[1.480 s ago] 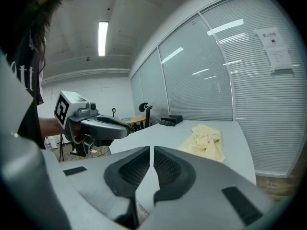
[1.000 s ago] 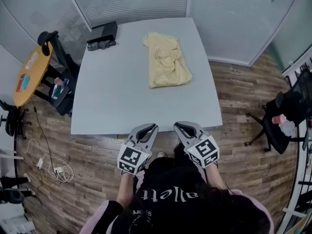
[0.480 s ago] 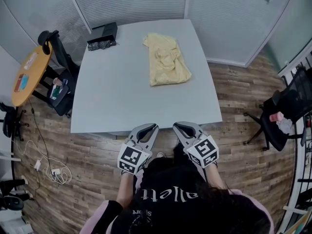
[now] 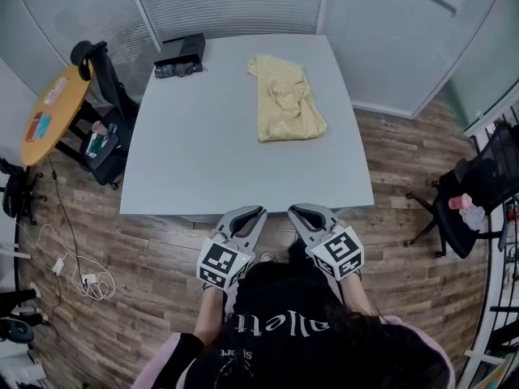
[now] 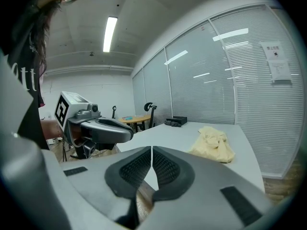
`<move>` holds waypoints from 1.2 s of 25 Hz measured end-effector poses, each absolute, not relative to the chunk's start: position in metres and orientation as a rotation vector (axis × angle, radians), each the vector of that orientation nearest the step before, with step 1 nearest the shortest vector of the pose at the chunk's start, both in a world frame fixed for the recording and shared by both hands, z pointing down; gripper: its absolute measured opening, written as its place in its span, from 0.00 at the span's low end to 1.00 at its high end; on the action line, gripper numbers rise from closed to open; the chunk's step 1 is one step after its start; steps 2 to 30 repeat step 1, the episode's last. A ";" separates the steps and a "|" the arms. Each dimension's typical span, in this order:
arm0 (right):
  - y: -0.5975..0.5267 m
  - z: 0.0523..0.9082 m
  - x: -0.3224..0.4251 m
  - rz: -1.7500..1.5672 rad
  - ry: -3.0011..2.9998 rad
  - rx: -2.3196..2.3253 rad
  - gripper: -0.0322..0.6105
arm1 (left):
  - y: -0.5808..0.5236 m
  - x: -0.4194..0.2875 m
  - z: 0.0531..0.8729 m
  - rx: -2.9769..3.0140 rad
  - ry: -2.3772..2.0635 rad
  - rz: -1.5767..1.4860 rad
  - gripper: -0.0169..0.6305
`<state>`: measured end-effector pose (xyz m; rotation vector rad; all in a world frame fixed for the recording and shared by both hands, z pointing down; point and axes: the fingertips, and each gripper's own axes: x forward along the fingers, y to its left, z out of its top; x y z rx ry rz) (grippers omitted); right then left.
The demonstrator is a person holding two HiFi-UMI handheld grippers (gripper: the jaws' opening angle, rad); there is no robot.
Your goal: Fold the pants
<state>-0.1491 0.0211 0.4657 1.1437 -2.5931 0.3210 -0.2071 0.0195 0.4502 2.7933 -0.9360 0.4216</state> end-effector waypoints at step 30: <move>0.021 0.466 -0.150 0.322 -2.593 1.142 0.09 | 0.020 -0.208 0.451 2.792 -0.937 0.422 0.09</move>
